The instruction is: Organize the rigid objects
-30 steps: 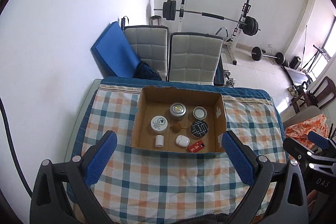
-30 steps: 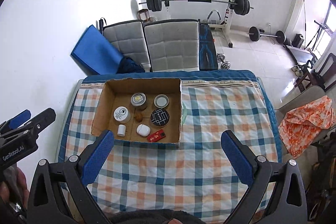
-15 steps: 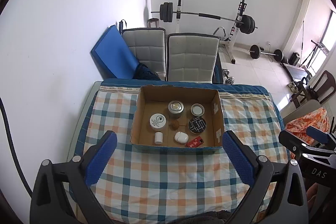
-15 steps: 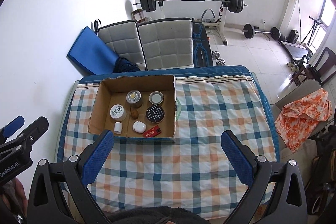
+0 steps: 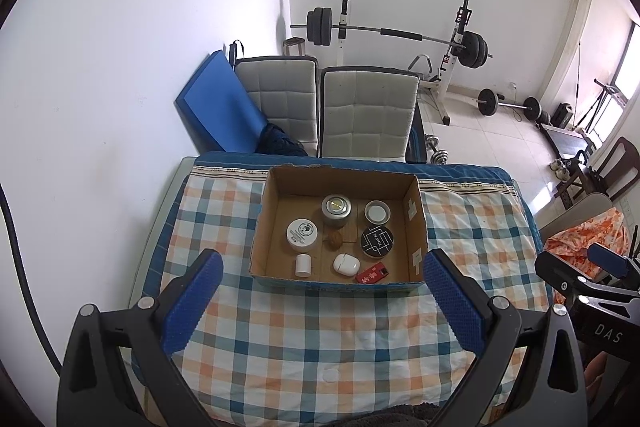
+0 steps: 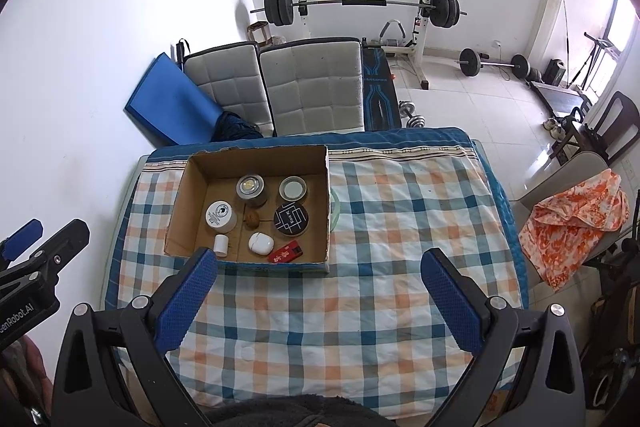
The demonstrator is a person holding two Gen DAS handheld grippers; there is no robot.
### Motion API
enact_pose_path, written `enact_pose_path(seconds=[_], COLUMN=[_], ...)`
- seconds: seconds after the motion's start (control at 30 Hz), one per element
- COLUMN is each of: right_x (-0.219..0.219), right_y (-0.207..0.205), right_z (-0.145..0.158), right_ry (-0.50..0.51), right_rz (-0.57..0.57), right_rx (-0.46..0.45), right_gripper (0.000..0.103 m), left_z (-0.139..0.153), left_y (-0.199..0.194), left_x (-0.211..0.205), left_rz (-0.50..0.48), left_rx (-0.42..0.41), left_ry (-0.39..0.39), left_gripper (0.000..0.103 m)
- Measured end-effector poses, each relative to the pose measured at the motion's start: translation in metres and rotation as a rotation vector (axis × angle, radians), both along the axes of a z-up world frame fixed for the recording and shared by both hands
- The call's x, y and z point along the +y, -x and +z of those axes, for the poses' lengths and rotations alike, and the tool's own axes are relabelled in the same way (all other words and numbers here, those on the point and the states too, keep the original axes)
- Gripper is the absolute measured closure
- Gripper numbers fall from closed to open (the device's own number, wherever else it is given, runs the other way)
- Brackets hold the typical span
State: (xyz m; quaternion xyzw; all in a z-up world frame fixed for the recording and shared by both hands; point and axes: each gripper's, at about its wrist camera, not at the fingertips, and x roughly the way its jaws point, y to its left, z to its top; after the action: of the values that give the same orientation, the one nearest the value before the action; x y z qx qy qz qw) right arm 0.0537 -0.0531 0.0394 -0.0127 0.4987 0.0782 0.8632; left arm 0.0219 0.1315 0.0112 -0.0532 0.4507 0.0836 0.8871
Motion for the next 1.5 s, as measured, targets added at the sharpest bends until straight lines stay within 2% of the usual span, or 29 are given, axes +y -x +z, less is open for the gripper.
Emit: enact_pose_path(seconds=[0.43, 0.93, 1.5], right_x=[0.002, -0.005, 0.002], right_y=[-0.003, -0.003, 0.004], right_z=[0.001, -0.003, -0.013], right_ry=[0.015, 0.017, 0.038], right_rz=[-0.02, -0.06, -0.035], right_rx=[-0.021, -0.033, -0.012], right_gripper=[0.0, 0.0, 0.0], left_z=[-0.003, -0.006, -0.012], left_y=[-0.002, -0.008, -0.008], left_x=[0.0, -0.005, -0.008], left_rz=[0.023, -0.002, -0.026], left_rx=[0.002, 0.007, 0.02], left_ry=[0.002, 0.002, 0.007], left_gripper=[0.0, 0.0, 0.0])
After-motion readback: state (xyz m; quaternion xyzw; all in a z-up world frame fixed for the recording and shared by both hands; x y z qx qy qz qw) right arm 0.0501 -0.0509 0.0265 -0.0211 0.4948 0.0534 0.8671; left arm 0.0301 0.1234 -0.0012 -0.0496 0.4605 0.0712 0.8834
